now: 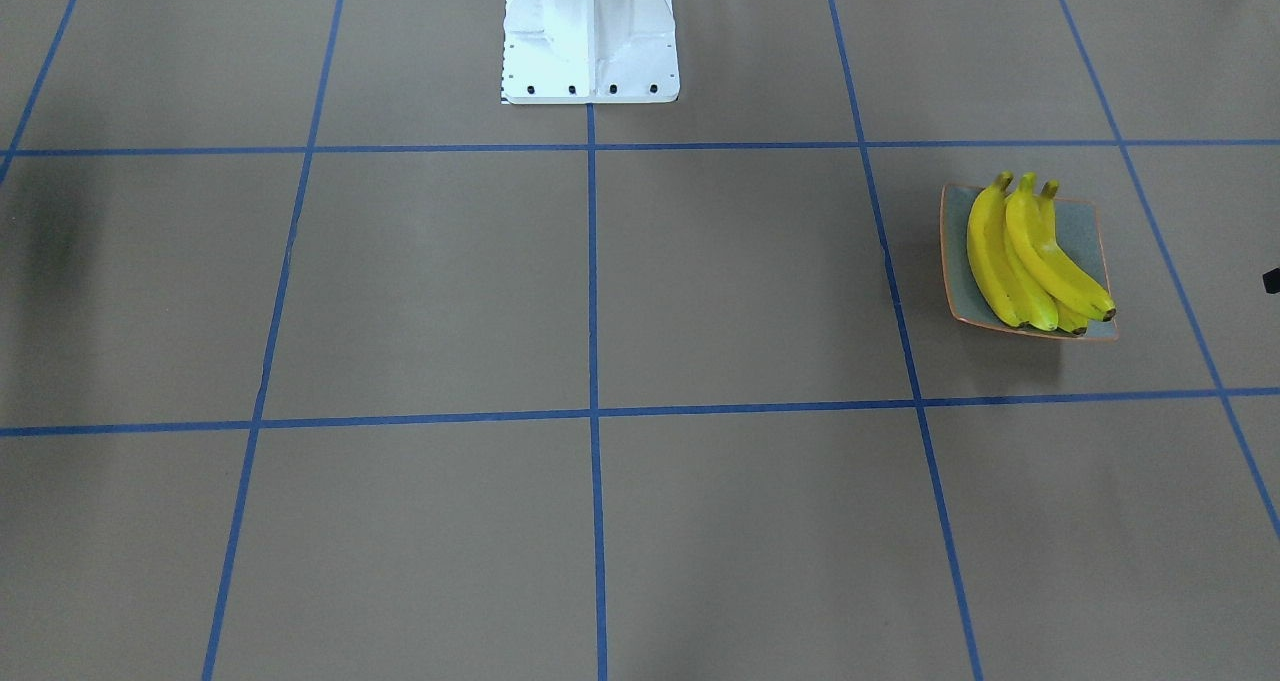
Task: Transfer all bananas from basket to plate
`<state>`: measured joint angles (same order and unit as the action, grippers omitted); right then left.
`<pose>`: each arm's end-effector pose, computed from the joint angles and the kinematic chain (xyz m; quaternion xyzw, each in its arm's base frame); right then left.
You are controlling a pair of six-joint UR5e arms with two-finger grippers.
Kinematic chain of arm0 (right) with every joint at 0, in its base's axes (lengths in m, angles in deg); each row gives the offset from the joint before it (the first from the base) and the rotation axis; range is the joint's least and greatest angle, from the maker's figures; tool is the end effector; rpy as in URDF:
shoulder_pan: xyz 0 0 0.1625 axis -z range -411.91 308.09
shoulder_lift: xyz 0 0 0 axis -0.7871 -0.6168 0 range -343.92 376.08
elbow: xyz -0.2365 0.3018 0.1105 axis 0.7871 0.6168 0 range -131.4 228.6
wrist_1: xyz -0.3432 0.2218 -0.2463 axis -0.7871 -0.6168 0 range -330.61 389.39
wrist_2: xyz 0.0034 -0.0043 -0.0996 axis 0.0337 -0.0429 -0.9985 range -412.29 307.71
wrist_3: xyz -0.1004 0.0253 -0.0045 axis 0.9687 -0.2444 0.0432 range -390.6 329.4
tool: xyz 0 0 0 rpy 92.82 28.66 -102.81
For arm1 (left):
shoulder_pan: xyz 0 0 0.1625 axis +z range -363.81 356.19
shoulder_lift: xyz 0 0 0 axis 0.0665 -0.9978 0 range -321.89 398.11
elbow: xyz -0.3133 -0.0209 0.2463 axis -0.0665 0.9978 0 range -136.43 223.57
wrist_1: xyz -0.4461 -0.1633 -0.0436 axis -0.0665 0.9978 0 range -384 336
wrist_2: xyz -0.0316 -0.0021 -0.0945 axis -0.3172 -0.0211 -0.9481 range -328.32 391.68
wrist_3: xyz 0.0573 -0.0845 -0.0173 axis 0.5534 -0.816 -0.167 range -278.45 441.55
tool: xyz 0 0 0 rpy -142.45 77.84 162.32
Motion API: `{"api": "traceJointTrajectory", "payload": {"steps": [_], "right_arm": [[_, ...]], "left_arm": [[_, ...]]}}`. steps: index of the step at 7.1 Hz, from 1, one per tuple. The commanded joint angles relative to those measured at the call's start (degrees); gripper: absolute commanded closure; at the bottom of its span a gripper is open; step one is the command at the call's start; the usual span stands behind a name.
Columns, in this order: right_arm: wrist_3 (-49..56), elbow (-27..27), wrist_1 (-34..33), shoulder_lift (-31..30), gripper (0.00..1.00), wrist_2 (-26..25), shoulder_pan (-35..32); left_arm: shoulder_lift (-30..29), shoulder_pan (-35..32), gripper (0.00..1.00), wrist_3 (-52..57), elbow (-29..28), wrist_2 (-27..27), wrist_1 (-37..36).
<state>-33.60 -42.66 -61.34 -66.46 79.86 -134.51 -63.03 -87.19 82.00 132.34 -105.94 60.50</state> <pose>-0.0159 -0.6172 0.5509 0.0322 -0.3631 -0.0608 0.9292 0.0166 -0.6354 0.5372 0.0134 0.4047 0.0718 0.9115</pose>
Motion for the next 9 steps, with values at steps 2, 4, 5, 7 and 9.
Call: {"api": "traceJointTrajectory", "payload": {"steps": [2, 4, 5, 7, 9], "right_arm": [[0.8, -1.1, -0.7, 0.1, 0.00, -0.1, -0.3], [1.2, -2.2, -3.0, 0.3, 0.00, -0.2, -0.5], [1.2, -2.6, -3.0, 0.2, 0.00, -0.3, -0.5], [1.2, -3.0, -3.0, 0.0, 0.00, -0.3, -0.5], [1.2, -3.0, -3.0, 0.1, 0.00, -0.3, -0.5]], "left_arm": [[0.3, 0.0, 0.01, -0.2, 0.3, -0.5, 0.4], [0.3, 0.0, 0.01, -0.3, 0.5, -0.5, 0.4], [0.9, 0.1, 0.01, -0.3, 0.5, -0.5, 0.5], [0.9, 0.1, 0.01, -0.3, 0.5, -0.5, 0.5], [0.9, 0.1, 0.01, -0.5, 0.6, -0.5, 0.5]]}}
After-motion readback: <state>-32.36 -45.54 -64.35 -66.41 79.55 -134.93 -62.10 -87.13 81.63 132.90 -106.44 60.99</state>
